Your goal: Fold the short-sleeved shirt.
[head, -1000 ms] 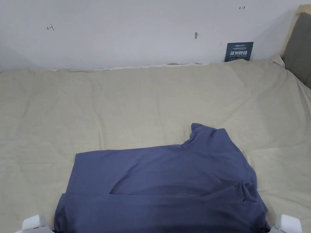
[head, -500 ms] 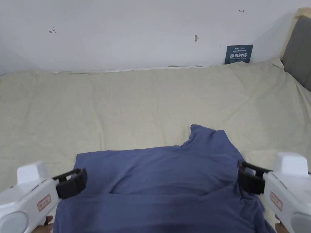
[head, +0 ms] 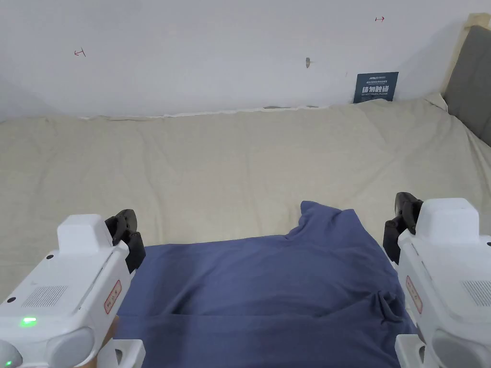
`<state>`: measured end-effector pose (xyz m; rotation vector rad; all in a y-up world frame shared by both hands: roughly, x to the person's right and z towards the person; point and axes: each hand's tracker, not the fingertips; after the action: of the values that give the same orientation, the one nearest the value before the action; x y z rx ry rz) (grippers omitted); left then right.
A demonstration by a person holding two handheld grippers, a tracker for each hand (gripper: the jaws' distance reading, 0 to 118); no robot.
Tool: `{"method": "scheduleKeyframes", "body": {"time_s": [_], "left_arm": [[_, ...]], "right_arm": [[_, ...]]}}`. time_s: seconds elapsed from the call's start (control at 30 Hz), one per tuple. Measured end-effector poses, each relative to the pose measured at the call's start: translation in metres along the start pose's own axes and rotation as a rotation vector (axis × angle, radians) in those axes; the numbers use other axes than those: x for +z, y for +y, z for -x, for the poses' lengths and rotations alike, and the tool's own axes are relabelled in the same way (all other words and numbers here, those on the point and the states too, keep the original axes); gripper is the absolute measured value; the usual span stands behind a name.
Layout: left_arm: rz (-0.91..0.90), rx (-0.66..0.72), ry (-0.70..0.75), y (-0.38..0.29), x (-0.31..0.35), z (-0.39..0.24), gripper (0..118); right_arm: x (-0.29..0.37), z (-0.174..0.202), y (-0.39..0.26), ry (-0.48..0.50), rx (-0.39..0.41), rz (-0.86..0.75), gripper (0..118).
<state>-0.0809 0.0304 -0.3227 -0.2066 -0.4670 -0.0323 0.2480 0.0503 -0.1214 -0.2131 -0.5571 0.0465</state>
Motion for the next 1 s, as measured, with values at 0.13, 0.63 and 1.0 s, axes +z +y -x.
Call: {"method": "scheduleKeyframes", "body": {"time_s": [0.13,0.63,1.0], "left_arm": [[0.110,0.008,-0.015,-0.001,-0.043,0.019,0],[0.699,0.247,0.044,-0.070,-0.261,0.119,111],[0.782,0.107,0.086,-0.120,-0.271,0.106,45]], "right_arm": [[-0.017,0.000,0.001,0.000,0.018,0.014,2],[-0.107,-0.002,-0.018,-0.012,0.050,0.137,2],[-0.166,-0.015,-0.049,0.001,-0.020,0.297,2]]}}
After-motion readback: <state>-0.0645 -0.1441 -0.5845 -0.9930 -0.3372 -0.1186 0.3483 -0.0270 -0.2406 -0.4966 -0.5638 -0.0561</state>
